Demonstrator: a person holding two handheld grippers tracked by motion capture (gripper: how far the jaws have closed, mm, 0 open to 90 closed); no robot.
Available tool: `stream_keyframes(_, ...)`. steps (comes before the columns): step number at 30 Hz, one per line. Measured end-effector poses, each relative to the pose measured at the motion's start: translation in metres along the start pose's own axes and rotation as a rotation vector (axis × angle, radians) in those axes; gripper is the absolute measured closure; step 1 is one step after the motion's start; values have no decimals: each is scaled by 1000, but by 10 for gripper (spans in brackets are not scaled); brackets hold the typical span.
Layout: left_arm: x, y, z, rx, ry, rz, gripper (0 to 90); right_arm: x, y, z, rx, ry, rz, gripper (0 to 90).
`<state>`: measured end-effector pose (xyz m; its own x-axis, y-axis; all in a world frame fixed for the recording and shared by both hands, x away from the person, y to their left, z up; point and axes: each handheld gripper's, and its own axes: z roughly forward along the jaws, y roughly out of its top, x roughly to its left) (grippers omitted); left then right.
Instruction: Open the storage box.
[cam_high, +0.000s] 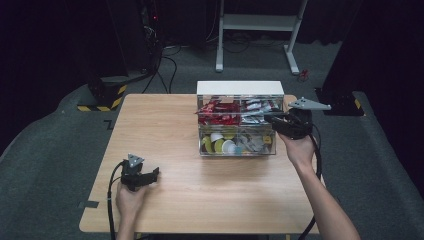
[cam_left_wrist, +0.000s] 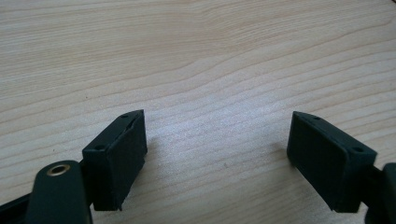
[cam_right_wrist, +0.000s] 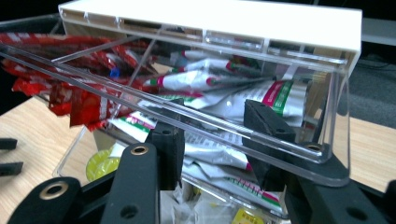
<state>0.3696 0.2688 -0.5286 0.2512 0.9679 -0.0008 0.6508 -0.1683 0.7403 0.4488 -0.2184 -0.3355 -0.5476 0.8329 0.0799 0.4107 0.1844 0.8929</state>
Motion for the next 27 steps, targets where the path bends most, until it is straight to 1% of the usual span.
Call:
stream_keyframes(2,0,0,0,0,-1,1,205,0,2,0,2,0,4,592)
stream_keyframes(3,0,0,0,0,-1,1,205,0,3,0,9,-5,-1,592)
stream_keyframes(11,0,0,0,0,-2,1,205,0,13,-1,-10,-26,-8,590)
stream_keyframes(14,0,0,0,0,-2,2,207,0,15,0,-4,-34,-13,587)
stream_keyframes(23,0,0,0,1,-5,2,208,-1,23,3,-11,-42,-11,582)
stream_keyframes(26,-1,-1,-1,1,1,0,207,-1,24,6,-8,-49,-14,579)
stream_keyframes(27,-2,-1,-1,1,2,-2,207,-1,23,9,-5,-52,-8,578)
